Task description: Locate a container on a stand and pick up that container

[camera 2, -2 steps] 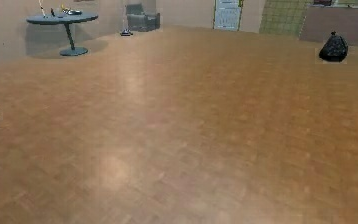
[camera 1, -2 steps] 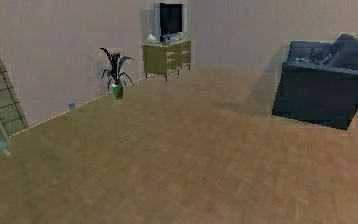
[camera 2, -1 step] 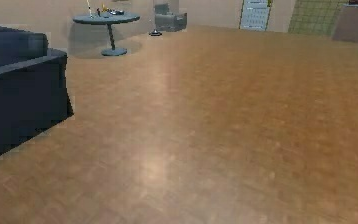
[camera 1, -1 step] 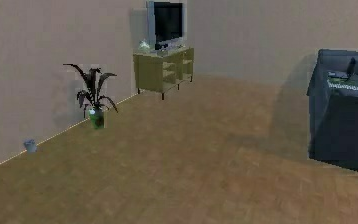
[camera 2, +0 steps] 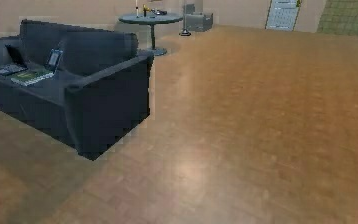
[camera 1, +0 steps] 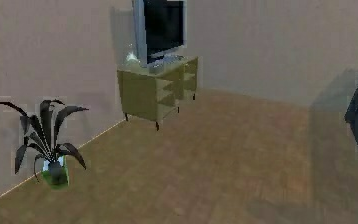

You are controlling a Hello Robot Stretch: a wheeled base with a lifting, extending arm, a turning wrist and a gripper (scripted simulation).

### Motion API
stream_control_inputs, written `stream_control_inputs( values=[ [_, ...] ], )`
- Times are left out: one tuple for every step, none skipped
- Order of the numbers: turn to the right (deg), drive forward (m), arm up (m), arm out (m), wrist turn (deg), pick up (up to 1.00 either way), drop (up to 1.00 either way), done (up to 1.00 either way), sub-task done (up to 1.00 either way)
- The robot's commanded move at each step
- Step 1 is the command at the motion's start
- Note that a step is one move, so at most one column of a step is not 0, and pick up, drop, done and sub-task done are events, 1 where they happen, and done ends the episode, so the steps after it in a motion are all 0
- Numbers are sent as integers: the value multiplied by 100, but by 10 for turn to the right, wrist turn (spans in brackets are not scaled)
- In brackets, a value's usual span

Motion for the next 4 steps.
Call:
stream_control_inputs(
  values=[
    [0, 100, 0, 0, 0, 0, 0, 0, 0],
    [30, 0, 0, 0, 0, 0, 0, 0, 0],
    [0, 45, 0, 0, 0, 0, 0, 0, 0],
    [-450, 0, 0, 0, 0, 0, 0, 0, 0]
  ],
)
